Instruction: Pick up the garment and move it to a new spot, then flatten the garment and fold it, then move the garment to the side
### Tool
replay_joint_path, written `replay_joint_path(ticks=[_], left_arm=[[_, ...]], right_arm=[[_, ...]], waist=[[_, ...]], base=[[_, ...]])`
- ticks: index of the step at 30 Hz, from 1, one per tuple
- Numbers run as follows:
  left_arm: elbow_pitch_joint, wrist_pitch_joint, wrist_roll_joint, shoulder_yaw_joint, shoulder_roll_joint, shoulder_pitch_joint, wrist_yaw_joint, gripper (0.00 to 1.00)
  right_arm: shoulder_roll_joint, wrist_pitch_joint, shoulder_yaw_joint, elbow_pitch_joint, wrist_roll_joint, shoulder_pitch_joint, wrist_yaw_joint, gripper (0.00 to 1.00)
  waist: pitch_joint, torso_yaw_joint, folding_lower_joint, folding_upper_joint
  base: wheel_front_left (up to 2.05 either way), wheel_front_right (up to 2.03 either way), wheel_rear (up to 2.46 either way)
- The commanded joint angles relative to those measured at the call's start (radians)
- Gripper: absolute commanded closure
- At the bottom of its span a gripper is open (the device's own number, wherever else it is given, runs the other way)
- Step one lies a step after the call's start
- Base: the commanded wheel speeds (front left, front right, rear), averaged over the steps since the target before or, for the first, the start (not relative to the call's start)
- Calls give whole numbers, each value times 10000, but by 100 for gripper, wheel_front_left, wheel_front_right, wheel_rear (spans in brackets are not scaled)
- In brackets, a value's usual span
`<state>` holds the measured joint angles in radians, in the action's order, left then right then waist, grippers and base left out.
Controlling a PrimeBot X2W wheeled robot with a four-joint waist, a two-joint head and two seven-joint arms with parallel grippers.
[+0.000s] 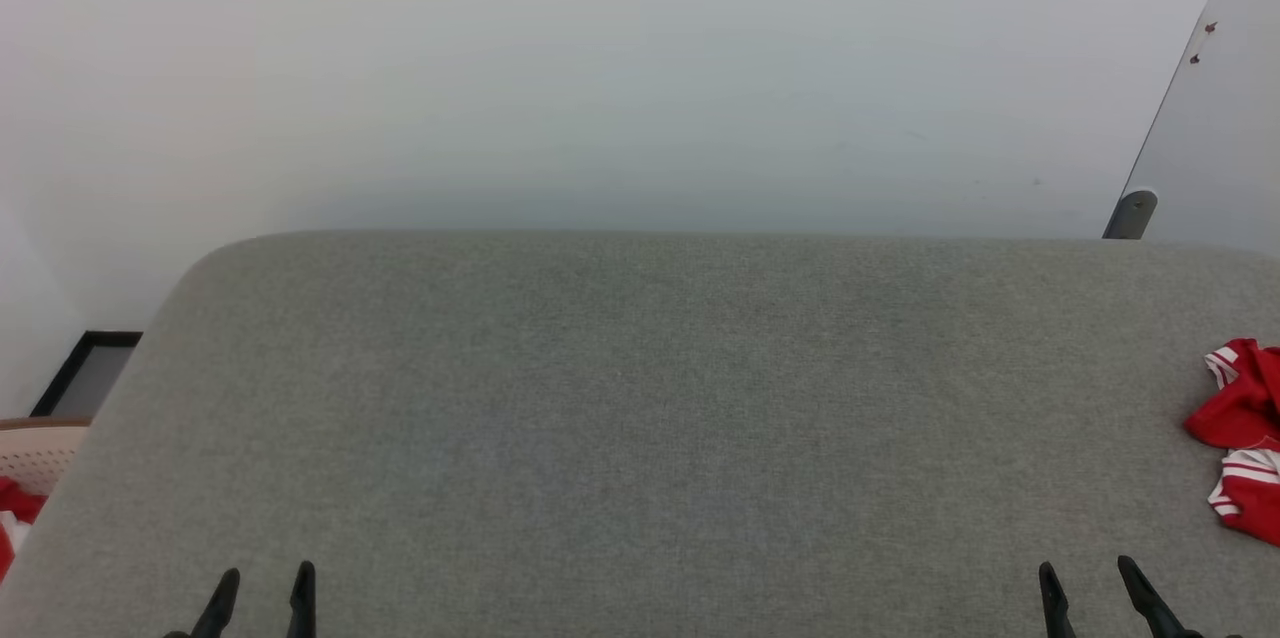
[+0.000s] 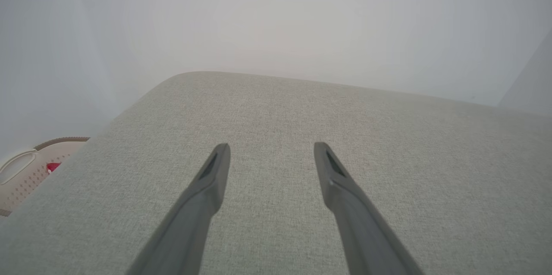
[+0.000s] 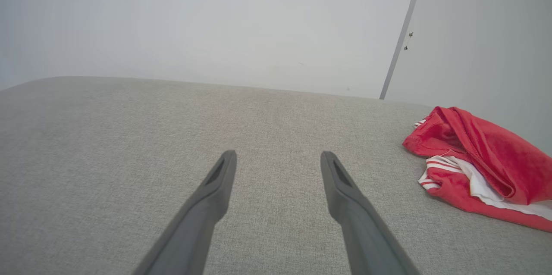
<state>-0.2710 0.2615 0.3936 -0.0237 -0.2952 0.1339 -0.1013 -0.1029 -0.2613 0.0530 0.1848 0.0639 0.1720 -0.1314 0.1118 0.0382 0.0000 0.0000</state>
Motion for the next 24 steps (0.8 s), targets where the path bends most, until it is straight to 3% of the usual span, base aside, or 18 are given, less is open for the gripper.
replay_joint_path(ticks=[1,24], left_arm=[[-21,37,-103,-53,41,69,-64,0],[-164,37,-172,-135,332,130,-274,0]], right_arm=[[42,-38,-16,-82,-10,98,15,0],[25,-38,-175,-492,-207,362,15,0]], waist=[[5,-12,0,0],[13,-69,0,0]], base=[[0,0,0],[0,0,0]])
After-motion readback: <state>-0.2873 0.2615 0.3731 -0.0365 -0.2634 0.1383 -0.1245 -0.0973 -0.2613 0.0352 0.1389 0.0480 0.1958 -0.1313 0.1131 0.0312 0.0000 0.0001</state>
